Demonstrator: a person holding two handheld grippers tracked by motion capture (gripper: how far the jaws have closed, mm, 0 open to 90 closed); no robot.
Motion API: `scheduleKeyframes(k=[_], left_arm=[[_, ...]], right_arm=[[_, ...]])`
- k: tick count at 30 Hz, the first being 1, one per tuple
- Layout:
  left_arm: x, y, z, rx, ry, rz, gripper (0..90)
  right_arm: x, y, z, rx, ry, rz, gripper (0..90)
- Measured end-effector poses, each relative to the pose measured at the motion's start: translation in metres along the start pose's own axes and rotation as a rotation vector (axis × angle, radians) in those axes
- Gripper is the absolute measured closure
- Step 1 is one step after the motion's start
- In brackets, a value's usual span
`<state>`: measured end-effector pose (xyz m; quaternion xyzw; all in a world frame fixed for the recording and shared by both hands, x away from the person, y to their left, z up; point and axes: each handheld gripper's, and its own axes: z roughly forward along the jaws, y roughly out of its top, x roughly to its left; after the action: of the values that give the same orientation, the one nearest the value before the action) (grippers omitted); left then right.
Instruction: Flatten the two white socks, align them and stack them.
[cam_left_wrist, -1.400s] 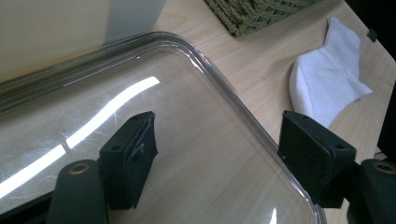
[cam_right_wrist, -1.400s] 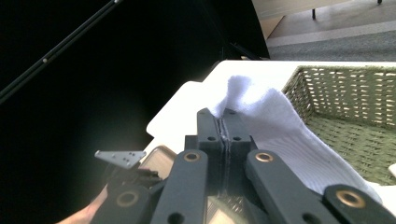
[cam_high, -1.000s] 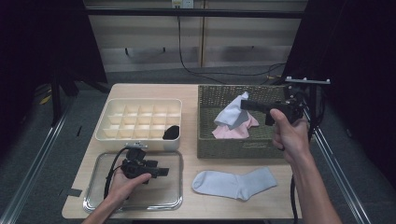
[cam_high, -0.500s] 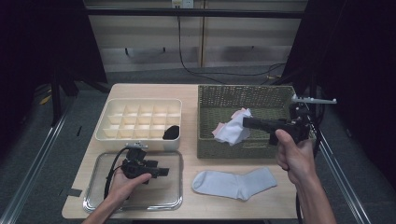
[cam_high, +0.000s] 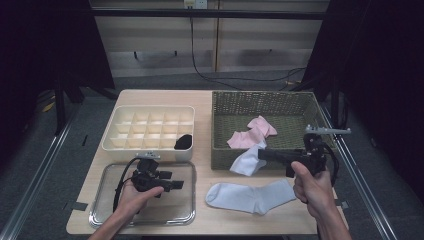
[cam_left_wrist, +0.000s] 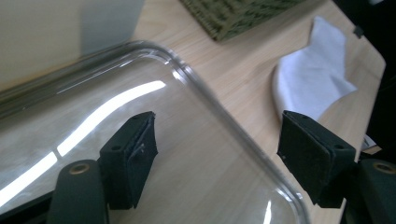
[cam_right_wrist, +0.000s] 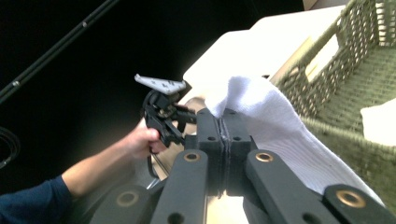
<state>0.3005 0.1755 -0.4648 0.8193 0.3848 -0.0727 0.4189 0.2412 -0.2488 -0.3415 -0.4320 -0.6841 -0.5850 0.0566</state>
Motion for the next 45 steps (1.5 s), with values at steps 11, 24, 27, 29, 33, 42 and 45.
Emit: scheduleKeyframes(k=[11,24,27,29,33,42,45], left_arm=[[-0.033,0.022,-0.004,-0.037,-0.025,0.101,36.5],[-0.060,0.042,0.024,-0.002,-0.093,0.149,35.8],[-0.065,0.043,0.035,0.008,-0.113,0.145,34.7],[-0.068,0.042,0.043,0.032,-0.109,0.156,34.2],[-0.071,0.040,0.061,0.065,-0.125,0.173,32.4],[-0.067,0.038,0.082,0.093,-0.126,0.158,30.9],[-0.070,0.040,0.082,0.085,-0.129,0.166,30.1]], right_arm=[[-0.014,-0.038,0.008,0.054,-0.017,0.048,88.3],[-0.039,-0.073,0.036,0.137,-0.053,0.094,88.1],[-0.044,-0.079,0.042,0.150,-0.059,0.106,88.0],[-0.047,-0.083,0.047,0.168,-0.070,0.105,87.9],[-0.051,-0.089,0.060,0.195,-0.074,0.107,87.7],[-0.054,-0.088,0.069,0.197,-0.081,0.094,75.2],[-0.052,-0.086,0.071,0.195,-0.074,0.081,77.8]])
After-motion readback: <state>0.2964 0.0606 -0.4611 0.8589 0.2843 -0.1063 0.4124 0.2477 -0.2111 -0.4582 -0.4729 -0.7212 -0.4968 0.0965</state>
